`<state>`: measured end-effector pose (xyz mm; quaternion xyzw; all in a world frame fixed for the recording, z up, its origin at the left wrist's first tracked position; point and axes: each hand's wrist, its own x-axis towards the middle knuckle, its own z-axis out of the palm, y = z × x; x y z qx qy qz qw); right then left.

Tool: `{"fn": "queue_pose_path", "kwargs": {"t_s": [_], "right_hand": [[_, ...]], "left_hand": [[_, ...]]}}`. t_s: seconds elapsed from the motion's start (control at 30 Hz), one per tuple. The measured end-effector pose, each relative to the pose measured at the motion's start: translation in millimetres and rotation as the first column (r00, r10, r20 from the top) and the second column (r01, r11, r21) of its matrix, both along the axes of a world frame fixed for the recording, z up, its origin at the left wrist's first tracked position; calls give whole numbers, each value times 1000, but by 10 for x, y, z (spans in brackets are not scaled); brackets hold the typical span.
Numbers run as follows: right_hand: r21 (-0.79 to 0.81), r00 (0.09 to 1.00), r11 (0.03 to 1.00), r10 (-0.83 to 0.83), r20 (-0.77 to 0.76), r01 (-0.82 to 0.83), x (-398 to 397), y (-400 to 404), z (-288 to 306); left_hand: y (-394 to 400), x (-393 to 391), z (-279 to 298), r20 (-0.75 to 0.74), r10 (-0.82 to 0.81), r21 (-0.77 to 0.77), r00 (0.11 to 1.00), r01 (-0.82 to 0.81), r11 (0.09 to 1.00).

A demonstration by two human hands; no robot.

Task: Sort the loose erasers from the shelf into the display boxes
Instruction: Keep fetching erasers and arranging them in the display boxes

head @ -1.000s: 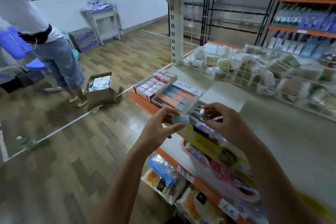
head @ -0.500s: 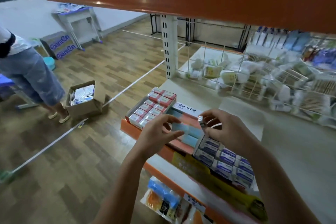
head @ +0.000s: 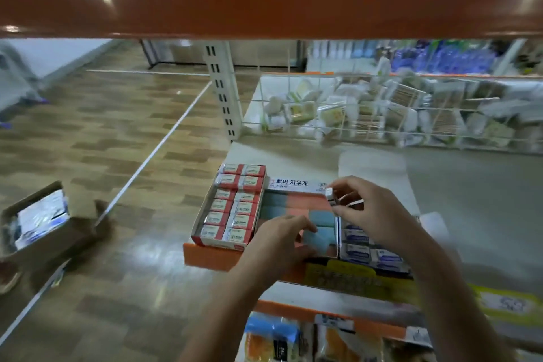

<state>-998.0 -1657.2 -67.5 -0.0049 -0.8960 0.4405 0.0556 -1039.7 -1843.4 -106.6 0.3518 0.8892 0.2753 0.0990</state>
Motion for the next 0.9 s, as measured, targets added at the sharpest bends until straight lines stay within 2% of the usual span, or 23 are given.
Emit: {"fn": "queue_pose_path", "kwargs": {"t_s": [0.2,0.4,0.53,0.9], "right_hand": [[3,985,985,-171,-20,171,336,-69,-3],[37,965,964,-262,-19,263,583,-8,-28],[19,961,961,-276,-9,277,642,69,-52],[14,974,974,-228,-20,228,665,284,-54]], "left_hand": [[-50,-95,-9,-1,-111,-15,994,111,994],[-17,-85,11,-33,-105,-16,994,105,994],[68,-35,16,-43,-83,-18,996,82,996],[78,-33,23,58,-32,-66,998,36,997]]}}
